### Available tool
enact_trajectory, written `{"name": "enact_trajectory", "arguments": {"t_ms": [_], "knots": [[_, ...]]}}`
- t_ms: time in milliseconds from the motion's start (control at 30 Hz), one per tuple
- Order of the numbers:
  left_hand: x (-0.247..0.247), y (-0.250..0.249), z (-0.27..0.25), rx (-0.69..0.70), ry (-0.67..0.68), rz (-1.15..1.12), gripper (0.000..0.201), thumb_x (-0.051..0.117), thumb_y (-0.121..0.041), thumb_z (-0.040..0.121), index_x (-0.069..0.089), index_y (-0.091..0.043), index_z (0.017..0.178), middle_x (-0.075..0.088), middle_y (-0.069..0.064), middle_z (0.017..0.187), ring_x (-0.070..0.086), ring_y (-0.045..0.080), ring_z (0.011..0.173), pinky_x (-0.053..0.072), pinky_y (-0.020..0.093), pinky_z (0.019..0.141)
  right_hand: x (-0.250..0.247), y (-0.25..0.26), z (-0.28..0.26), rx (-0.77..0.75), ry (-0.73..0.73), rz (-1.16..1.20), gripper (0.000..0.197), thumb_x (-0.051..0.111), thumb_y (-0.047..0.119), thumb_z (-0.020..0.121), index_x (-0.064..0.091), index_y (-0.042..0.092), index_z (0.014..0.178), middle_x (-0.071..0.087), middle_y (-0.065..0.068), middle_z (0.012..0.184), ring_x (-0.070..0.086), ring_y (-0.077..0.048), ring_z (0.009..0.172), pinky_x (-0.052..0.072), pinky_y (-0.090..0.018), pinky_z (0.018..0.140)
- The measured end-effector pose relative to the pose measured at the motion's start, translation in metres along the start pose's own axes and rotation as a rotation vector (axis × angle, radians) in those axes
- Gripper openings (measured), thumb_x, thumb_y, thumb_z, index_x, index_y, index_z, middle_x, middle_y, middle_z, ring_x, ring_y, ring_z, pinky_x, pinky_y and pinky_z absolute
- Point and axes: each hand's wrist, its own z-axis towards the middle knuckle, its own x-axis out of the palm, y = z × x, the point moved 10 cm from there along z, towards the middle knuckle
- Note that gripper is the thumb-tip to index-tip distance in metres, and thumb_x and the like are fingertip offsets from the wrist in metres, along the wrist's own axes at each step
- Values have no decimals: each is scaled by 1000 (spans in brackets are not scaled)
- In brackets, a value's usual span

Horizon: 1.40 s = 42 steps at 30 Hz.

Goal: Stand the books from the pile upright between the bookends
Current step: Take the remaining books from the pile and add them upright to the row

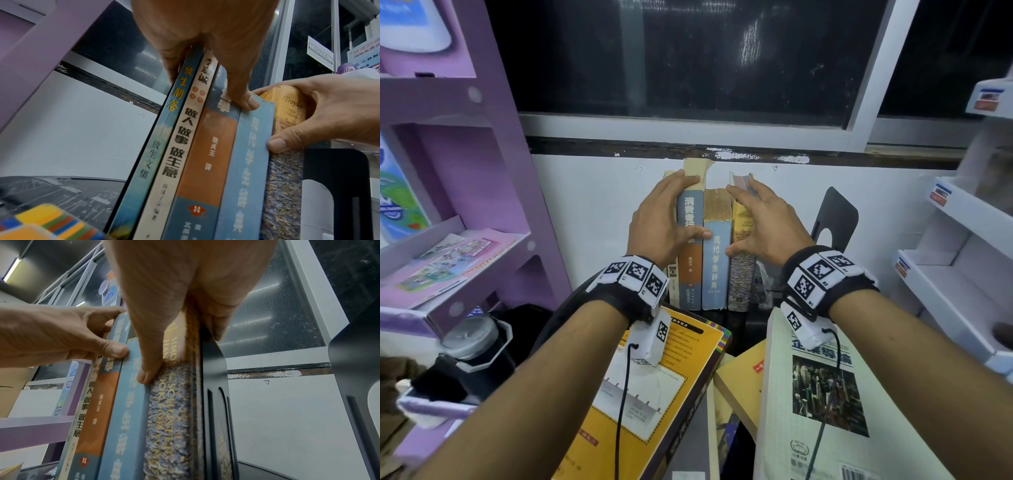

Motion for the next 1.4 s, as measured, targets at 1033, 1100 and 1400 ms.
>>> {"name": "enact_trajectory", "arguments": {"t_ms": [1033,1100,1400], "knots": [[-37,12,-50,-162,287,158,75,69,-38,85,29,-28,148,18,0,159,28,23,142,30,46,114,-27,33,-61,89,138,146,85,69,31,86,18,25,154,2,-2,163,17,-21,148,22,-32,115],[-40,15,-63,-200,348,157,74,66,-39,86,27,-26,148,17,2,159,28,25,143,29,45,115,-28,39,-70,109,133,172,84,69,30,87,19,23,154,4,-3,163,17,-21,148,21,-32,115],[-38,42,-133,-457,616,162,74,60,-45,90,24,-21,150,22,8,156,36,29,137,32,42,112,17,69,-116,249,363,310,80,62,48,89,25,14,152,30,-6,156,37,-26,138,35,-34,107]]}}
